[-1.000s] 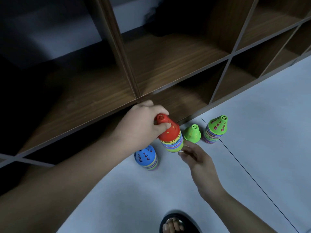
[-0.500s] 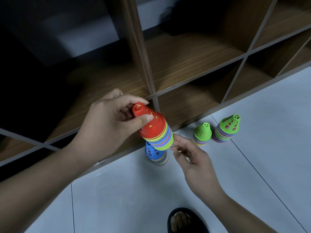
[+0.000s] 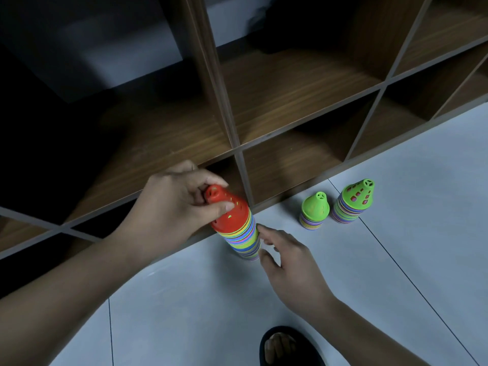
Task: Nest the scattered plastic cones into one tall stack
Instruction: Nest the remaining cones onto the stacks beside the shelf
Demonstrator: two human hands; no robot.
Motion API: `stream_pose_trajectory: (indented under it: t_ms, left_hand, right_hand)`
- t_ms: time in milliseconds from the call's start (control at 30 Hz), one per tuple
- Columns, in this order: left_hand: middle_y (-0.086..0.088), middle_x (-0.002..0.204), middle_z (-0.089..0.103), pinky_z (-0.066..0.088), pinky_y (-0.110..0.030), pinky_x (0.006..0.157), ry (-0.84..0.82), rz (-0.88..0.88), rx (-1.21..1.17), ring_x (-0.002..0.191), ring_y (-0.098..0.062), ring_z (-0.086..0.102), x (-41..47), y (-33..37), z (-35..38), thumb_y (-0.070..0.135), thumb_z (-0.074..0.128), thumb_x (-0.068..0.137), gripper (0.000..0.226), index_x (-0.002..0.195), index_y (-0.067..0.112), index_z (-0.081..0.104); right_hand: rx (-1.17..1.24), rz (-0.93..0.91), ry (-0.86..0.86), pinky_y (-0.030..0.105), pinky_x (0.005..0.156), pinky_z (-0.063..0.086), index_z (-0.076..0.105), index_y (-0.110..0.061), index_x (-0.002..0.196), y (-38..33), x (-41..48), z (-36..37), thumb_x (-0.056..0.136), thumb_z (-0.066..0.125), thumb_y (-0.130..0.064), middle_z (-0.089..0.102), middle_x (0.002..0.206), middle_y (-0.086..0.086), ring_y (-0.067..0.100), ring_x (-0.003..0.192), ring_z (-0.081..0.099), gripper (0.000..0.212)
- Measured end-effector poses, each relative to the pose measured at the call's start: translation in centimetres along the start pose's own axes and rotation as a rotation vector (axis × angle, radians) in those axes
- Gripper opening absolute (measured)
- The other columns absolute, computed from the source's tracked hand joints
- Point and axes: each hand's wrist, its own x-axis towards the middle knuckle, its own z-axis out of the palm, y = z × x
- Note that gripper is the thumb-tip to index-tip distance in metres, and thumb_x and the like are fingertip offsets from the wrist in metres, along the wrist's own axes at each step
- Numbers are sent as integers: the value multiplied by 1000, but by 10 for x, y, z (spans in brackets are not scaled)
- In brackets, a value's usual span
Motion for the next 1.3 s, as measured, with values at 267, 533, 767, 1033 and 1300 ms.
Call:
stream_pose_trajectory:
  t_ms: [267, 533, 767, 1033, 1300]
  left_hand:
    - [15, 103, 60, 58, -29, 83, -145, 3, 144, 94, -3, 65, 4, -10, 30, 46, 90, 77, 32, 105, 36, 77]
    - [14, 93, 66, 59, -33, 77, -73, 197, 118, 85, -2, 66, 53, 46, 72, 50, 81, 79, 28, 99, 32, 74]
    - [13, 90, 65, 59, -37, 77, -182, 155, 65, 84, -10, 66, 88, 65, 148, 39, 83, 81, 22, 96, 29, 73]
    - [5, 133, 58, 50, -30, 96, -326, 159, 99, 114, -20, 64, 112, 52, 232, 21, 80, 91, 47, 135, 31, 67]
    - [1, 117, 62, 58, -45, 83, -277, 104, 203, 97, -33, 69, 104, 23, 252, 27, 77, 95, 26, 120, 32, 72]
  right_hand:
    - [-12, 51, -14, 9, 96, 41, 70, -33, 128, 31, 1, 6, 94, 66, -13, 64, 122, -22, -3, 115, 59, 40]
    - [114, 272, 124, 21, 84, 54, 74, -32, 113, 90, 4, -15, 96, 70, -8, 71, 113, -20, 1, 103, 66, 30]
    - [117, 450, 169, 11, 74, 47, 74, -29, 106, 139, 5, -48, 97, 68, -10, 75, 107, -22, -8, 96, 67, 22]
    - [154, 671, 152, 11, 60, 47, 73, -28, 107, 180, 16, -60, 97, 62, -15, 76, 104, -12, 7, 93, 68, 19]
    - [252, 778, 187, 27, 65, 50, 58, -33, 125, 195, 41, -52, 96, 61, -24, 74, 105, -4, 22, 91, 70, 31]
